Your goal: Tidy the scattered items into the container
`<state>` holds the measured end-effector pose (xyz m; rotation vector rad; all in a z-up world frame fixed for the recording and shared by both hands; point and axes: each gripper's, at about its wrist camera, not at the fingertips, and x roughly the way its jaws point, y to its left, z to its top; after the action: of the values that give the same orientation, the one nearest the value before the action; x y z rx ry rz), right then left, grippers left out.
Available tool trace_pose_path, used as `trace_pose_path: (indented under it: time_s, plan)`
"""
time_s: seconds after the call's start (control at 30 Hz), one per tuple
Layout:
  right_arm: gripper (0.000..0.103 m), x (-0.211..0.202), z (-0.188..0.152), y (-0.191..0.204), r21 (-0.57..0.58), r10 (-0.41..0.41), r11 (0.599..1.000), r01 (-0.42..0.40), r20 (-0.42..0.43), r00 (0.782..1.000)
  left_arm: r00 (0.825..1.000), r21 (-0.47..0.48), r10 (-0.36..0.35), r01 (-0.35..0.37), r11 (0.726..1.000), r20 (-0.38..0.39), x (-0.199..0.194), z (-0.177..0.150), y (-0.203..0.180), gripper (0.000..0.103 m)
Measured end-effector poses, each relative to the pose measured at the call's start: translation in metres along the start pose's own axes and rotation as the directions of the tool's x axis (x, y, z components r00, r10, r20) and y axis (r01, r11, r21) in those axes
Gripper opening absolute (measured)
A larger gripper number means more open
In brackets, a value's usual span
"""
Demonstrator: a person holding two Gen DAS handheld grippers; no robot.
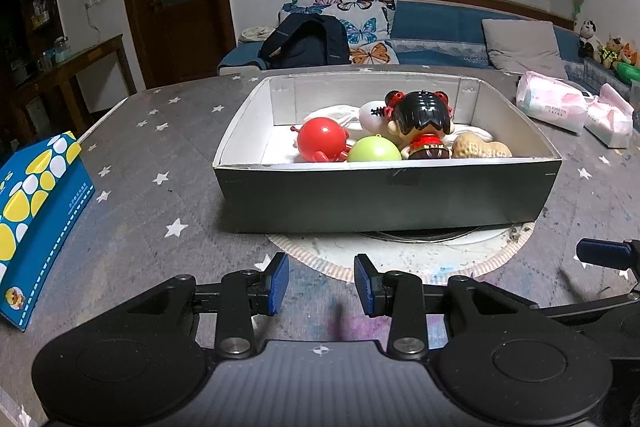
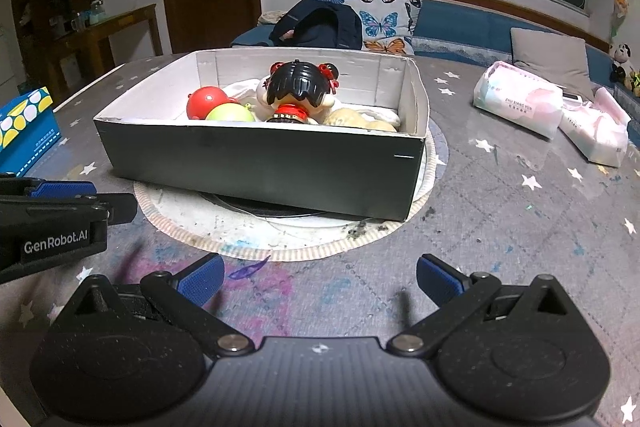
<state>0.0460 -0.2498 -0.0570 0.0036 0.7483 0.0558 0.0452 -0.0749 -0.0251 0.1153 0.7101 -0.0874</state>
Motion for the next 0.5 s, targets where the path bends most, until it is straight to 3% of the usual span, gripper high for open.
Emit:
trace_pose_path:
  time_s: [0.5]
  plan:
    - [0.103,0.0081,0.0081,-0.0038,0.009,-0.011,1.0,0.011,-0.012,1.0,1.0,0.014,-0.012,0.012,1.0,-0.009,0.0102,0.0089,-0.0054,0.038]
